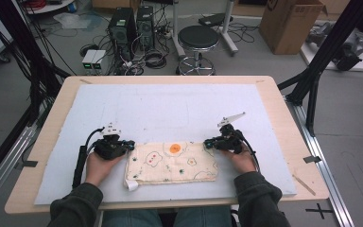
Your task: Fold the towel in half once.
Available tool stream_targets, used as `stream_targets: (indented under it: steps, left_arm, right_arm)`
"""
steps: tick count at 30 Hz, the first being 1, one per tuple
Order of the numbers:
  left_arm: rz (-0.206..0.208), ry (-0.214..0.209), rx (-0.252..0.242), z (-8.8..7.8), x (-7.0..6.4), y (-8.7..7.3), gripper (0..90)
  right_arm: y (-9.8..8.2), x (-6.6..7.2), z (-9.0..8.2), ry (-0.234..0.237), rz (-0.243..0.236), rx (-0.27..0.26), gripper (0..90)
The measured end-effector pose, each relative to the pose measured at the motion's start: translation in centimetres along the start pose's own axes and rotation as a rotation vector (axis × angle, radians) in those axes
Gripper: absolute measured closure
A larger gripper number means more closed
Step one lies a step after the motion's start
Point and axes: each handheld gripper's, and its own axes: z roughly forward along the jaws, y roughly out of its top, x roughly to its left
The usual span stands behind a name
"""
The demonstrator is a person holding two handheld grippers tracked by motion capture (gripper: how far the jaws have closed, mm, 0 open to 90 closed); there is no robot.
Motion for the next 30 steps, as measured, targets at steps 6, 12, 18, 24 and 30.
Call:
stream_targets:
  steps: [6, 12, 18, 24, 30]
  left_arm:
    - [-0.006, -0.038, -0.058, -0.9, 0.1, 0.2, 74.9]
    - [-0.010, -0.095, -0.106, -1.7, -0.2, 0.5, 63.5]
    - [0.004, -0.105, -0.118, -2.3, -0.4, 0.6, 54.4]
    - [0.026, -0.117, -0.128, -3.2, -0.8, 0.7, 51.7]
    - [0.034, -0.121, -0.139, -3.8, -1.1, 0.7, 49.0]
  right_arm:
    - [0.1, 0.5, -0.5, 0.002, -0.017, -0.044, 69.9]
    - [0.3, 0.8, -1.3, 0.026, -0.020, -0.110, 61.5]
    - [0.4, 1.4, -1.5, 0.028, -0.038, -0.122, 53.9]
    - [0.5, 2.1, -2.2, 0.027, -0.060, -0.159, 48.6]
    - [0.4, 2.3, -2.9, 0.016, -0.052, -0.184, 45.8]
